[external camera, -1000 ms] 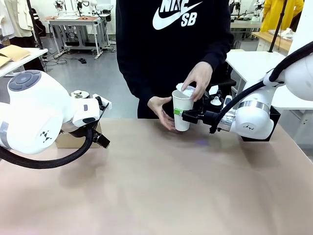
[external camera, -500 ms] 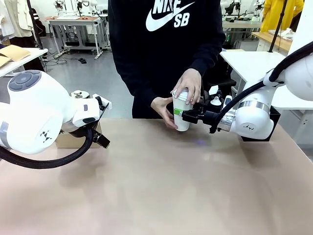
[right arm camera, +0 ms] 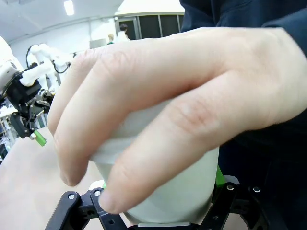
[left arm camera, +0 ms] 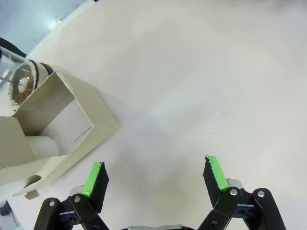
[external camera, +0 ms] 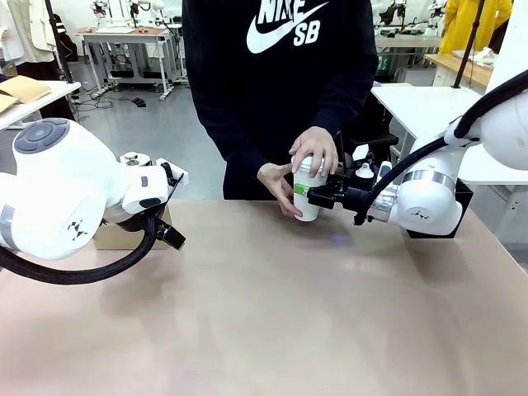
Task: Pour a drink into a cup and package it in a carrier.
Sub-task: When a person places the Paper Cup Lid on the 600 ml Paper Cup , lift the 600 ml Paper Cup.
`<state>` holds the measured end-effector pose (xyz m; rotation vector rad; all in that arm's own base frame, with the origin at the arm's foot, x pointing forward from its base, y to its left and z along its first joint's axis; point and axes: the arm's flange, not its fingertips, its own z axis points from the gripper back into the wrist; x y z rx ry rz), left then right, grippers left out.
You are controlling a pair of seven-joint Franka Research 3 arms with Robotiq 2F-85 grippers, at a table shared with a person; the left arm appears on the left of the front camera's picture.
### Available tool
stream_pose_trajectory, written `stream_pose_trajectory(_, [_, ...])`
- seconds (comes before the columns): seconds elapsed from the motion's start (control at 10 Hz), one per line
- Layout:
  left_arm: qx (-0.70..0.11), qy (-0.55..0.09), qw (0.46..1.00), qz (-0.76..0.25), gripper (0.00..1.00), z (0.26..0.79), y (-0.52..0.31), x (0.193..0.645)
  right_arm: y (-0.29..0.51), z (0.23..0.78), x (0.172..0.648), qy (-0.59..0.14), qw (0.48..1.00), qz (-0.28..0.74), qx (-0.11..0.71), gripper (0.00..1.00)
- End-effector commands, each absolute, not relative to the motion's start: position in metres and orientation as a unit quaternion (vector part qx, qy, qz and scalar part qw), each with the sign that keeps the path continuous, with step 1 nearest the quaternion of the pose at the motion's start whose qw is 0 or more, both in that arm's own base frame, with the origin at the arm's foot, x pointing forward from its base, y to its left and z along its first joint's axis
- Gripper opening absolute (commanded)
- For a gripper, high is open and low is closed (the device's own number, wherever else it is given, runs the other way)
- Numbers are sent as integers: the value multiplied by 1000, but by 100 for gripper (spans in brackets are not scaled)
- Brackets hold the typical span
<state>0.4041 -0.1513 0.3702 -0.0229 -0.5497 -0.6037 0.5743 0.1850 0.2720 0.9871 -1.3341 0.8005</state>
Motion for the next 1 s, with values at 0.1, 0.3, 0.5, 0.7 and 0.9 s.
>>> stream_pose_trajectory(0.1, [-12,-268,917,-294,100,370,-152,404,190,276,575,-583,604,340,422,80])
stream_pose_trajectory(0.3, [-12,-268,917,-294,100,370,-152,404,190,276,575,-583,604,340,422,80])
stream_pose_trajectory(0.5, [-12,-268,917,-294,100,370,-152,404,190,276,575,-583,604,340,422,80])
stream_pose_trajectory(0.7, [-12,-268,917,-294,100,370,-152,404,190,276,575,-583,604,340,422,80])
stream_pose_trajectory(0.9, [-12,-268,917,-294,100,370,-152,404,190,276,575,-583,604,340,422,80])
